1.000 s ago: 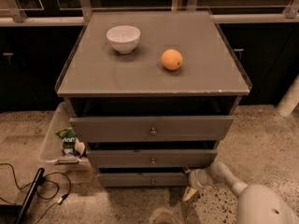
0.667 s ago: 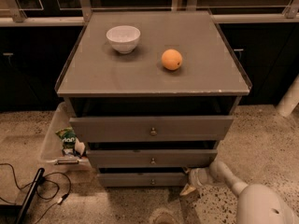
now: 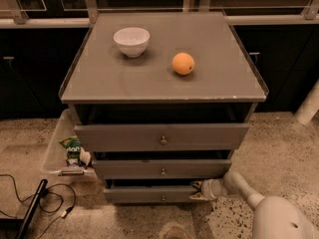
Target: Open bottom drawer
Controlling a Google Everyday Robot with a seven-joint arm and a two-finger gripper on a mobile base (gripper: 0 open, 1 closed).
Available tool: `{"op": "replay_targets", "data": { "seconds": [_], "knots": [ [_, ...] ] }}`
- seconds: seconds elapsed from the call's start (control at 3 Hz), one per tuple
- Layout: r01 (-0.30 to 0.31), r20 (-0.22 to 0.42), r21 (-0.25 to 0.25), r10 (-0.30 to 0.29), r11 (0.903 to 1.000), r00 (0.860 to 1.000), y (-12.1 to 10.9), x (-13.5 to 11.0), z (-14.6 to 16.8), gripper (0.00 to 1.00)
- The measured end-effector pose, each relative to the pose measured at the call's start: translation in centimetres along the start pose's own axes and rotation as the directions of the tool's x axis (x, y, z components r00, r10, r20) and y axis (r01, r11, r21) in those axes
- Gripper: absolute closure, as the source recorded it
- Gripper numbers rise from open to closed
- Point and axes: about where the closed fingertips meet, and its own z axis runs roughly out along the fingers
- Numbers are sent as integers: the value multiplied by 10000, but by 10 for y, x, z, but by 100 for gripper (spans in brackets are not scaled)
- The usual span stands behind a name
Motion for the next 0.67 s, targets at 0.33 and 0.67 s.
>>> {"op": "replay_targets", "data": {
  "seconds": [0.33,0.67],
  "knots": [
    [0,0,0,0,10000,10000,-2,-4,-6,87],
    [0,0,0,0,10000,10000,-3,-6,-8,86]
  ]
}}
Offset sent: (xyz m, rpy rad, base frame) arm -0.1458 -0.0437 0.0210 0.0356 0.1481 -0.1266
